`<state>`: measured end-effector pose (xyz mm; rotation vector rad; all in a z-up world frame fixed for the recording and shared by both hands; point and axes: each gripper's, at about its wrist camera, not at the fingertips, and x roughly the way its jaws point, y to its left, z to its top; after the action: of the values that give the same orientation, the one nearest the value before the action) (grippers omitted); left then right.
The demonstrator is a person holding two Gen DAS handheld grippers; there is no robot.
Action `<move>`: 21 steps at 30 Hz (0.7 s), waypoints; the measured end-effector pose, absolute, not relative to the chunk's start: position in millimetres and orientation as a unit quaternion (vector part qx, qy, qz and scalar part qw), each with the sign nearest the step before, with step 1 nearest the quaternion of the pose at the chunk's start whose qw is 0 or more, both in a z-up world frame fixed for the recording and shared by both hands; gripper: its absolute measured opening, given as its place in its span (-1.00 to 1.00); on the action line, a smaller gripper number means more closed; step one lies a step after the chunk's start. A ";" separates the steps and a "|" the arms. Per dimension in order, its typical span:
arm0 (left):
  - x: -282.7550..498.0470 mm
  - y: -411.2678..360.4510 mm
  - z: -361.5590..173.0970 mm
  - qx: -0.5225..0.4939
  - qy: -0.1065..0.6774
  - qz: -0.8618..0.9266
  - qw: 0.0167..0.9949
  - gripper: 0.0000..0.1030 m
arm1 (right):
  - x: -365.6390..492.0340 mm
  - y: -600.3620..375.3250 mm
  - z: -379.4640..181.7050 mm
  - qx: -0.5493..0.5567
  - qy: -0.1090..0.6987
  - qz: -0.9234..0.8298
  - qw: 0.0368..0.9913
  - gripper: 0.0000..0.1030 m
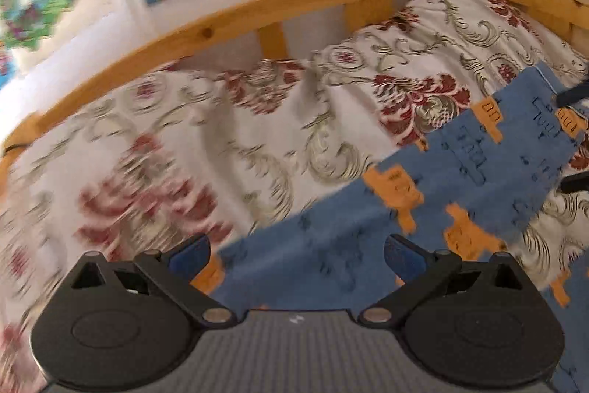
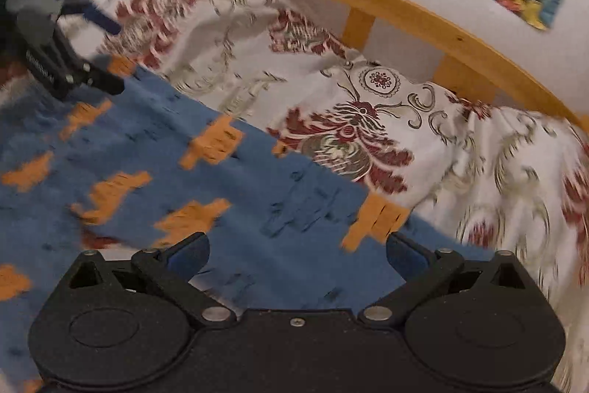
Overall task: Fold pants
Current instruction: 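Grasp the pant leg cuffs with the left gripper while the right gripper grasps beside it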
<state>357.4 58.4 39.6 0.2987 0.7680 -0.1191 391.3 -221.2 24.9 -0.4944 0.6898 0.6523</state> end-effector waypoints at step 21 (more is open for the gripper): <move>451.6 77.0 -18.1 0.181 0.438 -0.187 0.861 0.50 | 486.3 -174.8 -8.9 -0.382 0.339 0.336 0.791 0.32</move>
<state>451.6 77.0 -18.1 0.3803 0.9182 -0.3923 486.3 -174.8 -8.9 -0.8226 0.7285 0.7241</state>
